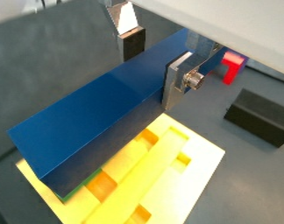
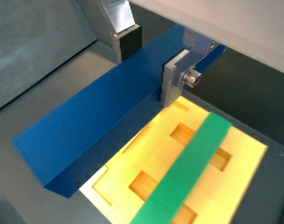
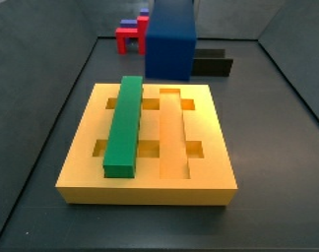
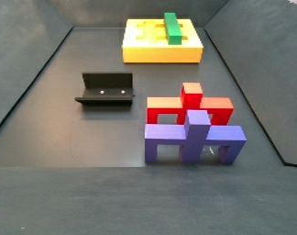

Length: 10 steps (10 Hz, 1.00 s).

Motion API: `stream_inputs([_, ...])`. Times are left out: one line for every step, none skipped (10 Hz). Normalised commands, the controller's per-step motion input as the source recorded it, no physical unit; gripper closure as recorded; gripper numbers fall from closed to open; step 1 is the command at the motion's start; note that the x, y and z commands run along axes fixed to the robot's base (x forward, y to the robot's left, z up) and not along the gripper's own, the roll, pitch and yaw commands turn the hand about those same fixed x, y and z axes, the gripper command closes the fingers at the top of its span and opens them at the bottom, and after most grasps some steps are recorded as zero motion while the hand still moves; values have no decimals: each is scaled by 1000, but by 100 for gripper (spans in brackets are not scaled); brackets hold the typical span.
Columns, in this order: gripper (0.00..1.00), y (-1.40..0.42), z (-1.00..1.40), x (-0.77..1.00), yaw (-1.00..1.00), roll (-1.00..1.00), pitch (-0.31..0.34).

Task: Pick up the blue object. Move up. Move to above the board. Insert the blue object.
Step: Insert the blue object.

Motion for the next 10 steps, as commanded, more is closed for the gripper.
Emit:
stream_inputs([100, -37, -729, 177, 211, -91, -229])
stream_inputs([100, -31, -820, 180, 234, -54, -203])
stream_inputs([100, 0, -923, 226, 309, -7, -154])
stream_inputs([100, 0, -911, 329, 260, 31, -149])
stream_inputs([100, -34, -789, 371, 180, 177, -107])
stream_inputs([100, -23, -651, 309, 171, 274, -43])
stream_inputs([100, -54, -646, 149, 163, 309, -7])
stream_inputs([100, -46, -734, -40, 177, 274, -86])
stream_inputs([100, -120, -586, 0, 186, 179, -39])
stream_inputs([100, -171, -371, 0, 89, 96, 0])
